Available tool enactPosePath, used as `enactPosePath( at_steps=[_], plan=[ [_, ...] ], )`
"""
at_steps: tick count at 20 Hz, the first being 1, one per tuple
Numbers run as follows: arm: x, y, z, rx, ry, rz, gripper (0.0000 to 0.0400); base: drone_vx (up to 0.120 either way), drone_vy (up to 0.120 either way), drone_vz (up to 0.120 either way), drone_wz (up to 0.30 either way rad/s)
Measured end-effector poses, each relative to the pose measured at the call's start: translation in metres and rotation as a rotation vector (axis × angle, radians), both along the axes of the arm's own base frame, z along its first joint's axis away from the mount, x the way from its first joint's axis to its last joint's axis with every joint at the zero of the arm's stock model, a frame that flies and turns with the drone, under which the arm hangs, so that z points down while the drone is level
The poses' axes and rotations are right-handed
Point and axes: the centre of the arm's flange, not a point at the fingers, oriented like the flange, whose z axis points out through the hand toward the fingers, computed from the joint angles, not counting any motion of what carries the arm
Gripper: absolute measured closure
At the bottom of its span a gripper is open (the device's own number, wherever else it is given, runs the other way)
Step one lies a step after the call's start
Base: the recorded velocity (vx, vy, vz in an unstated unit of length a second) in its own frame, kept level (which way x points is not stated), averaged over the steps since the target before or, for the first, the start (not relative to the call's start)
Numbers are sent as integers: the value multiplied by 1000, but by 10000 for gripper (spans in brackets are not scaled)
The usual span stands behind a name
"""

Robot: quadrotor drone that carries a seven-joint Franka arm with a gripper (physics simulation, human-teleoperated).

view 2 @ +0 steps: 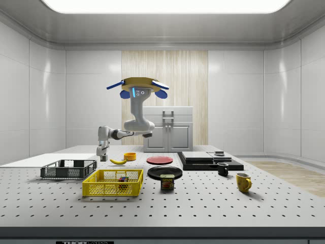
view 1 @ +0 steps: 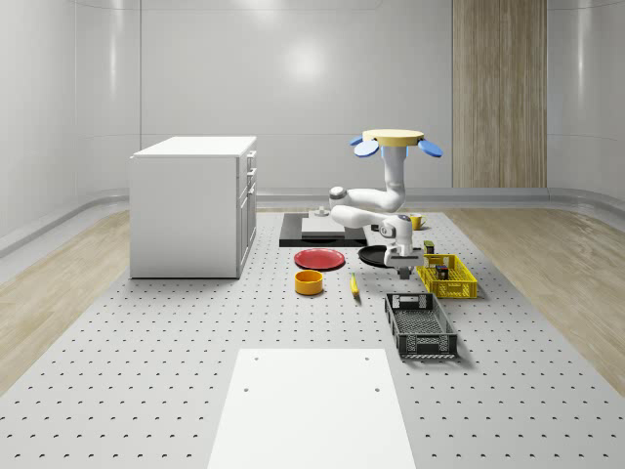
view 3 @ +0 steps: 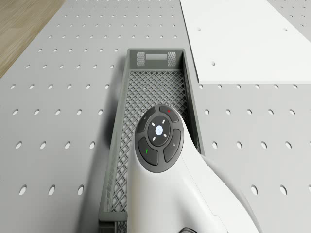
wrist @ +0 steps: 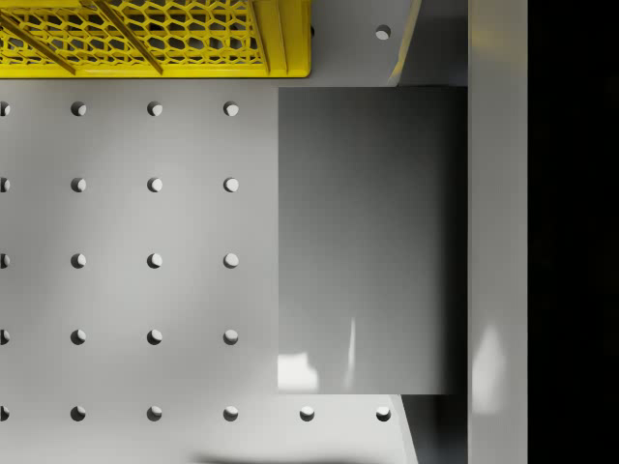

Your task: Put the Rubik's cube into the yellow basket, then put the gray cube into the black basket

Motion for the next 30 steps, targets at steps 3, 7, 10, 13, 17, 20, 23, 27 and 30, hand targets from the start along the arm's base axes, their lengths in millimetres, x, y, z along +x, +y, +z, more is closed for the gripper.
enactPosePath(
  at_steps=[3, 7, 10, 13, 17, 20, 23, 27, 30],
  plan=[
    [0, 0, 0, 0, 0, 0, 149, 120, 0, 0, 0],
    [0, 0, 0, 0, 0, 0, 149, 120, 0, 0, 0],
    [0, 0, 0, 0, 0, 0, 149, 120, 0, 0, 0],
    [0, 0, 0, 0, 0, 0, 149, 120, 0, 0, 0],
    [0, 0, 0, 0, 0, 0, 149, 120, 0, 0, 0],
    [0, 0, 0, 0, 0, 0, 149, 120, 0, 0, 0],
    [0, 0, 0, 0, 0, 0, 149, 120, 0, 0, 0],
    [0, 0, 0, 0, 0, 0, 149, 120, 0, 0, 0],
    [0, 0, 0, 0, 0, 0, 149, 120, 0, 0, 0]
  ],
)
